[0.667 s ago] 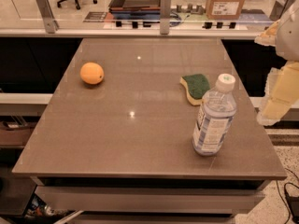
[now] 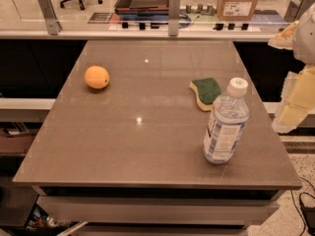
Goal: Move blue plastic bottle near orange
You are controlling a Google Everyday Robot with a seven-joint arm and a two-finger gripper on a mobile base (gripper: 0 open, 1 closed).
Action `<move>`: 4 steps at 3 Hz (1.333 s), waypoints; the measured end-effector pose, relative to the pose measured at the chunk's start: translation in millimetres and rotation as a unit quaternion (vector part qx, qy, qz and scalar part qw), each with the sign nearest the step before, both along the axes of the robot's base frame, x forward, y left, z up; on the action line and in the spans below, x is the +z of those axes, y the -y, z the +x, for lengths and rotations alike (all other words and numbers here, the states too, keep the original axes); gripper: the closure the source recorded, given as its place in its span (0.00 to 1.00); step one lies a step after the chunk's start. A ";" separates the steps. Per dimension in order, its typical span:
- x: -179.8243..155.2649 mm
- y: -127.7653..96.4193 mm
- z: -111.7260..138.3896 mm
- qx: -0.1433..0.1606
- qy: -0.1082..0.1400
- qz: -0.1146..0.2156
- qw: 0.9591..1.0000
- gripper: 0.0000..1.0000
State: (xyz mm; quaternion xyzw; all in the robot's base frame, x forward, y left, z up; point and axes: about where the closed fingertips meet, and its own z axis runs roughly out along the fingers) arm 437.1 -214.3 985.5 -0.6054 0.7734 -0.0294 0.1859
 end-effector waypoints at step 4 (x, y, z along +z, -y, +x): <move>-70.7 -33.2 -12.5 0.107 -0.035 0.266 0.957 0.00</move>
Offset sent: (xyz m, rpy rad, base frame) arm -0.0099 0.0202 -0.0658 0.4074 0.0682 0.1622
